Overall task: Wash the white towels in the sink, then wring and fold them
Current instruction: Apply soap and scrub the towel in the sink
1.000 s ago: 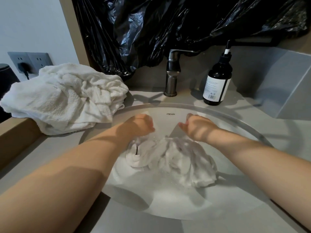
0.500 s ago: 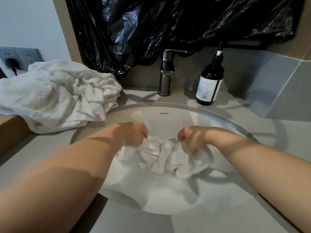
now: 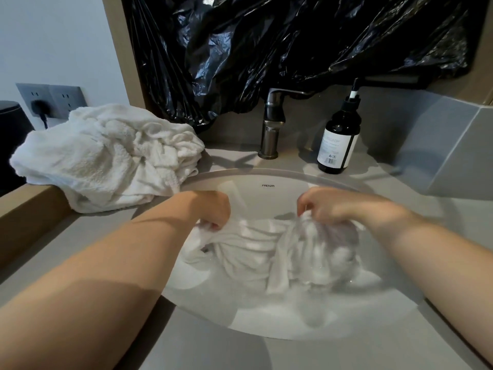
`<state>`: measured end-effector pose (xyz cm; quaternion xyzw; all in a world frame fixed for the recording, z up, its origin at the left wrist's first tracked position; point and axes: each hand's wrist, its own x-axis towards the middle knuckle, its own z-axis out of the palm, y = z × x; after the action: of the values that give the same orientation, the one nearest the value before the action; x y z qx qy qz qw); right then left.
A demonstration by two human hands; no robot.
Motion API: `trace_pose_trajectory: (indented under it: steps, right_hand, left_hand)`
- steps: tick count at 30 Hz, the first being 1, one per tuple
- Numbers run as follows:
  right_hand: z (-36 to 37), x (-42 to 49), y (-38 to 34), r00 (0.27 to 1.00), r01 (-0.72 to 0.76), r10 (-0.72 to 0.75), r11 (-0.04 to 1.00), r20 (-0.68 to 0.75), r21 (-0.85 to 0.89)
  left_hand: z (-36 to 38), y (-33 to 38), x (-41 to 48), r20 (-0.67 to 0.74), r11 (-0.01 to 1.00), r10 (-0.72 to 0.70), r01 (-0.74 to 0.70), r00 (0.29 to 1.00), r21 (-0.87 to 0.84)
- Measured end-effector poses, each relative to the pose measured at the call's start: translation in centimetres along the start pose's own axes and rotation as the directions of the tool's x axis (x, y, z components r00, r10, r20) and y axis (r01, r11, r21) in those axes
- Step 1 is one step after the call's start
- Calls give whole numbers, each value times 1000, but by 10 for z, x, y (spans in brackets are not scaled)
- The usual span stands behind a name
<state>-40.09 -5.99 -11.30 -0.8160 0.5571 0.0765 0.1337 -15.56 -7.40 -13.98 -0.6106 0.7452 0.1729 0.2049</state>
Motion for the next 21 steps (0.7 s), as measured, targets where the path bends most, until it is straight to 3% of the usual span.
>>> trace_pose_trajectory:
  steps: [2, 5, 8, 10, 12, 15, 18, 21]
  right_hand:
    - [10, 7, -5, 997, -2, 10, 995, 76, -105]
    - [20, 9, -17, 996, 53, -43, 991, 80, -123]
    - [37, 5, -30, 983, 89, -72, 992, 166, -93]
    - [48, 3, -37, 951, 115, -75, 986, 299, -120]
    - [48, 5, -40, 922, 151, -66, 969, 381, -196]
    - [43, 8, -47, 910, 150, 10, 924, 415, -351]
    - [28, 4, -50, 876, 131, 156, 833, 456, -537]
    - [7, -4, -41, 779, -47, 329, 879, 533, -475]
  left_hand:
    - [3, -1, 3, -67, 999, 29, -30, 997, -14]
    - [7, 0, 8, -123, 990, 50, -65, 991, -129]
    - [16, 11, 13, 54, 990, 123, -119, 991, -72]
    - [24, 16, 18, 174, 986, 130, -146, 976, 79]
    - [30, 16, 24, 197, 962, 119, -162, 973, 222]
    - [32, 15, 26, 179, 951, 74, -124, 981, 284]
    - [21, 18, 15, 118, 971, 22, -49, 993, 235]
    - [2, 14, 3, -12, 995, 84, -84, 996, 53]
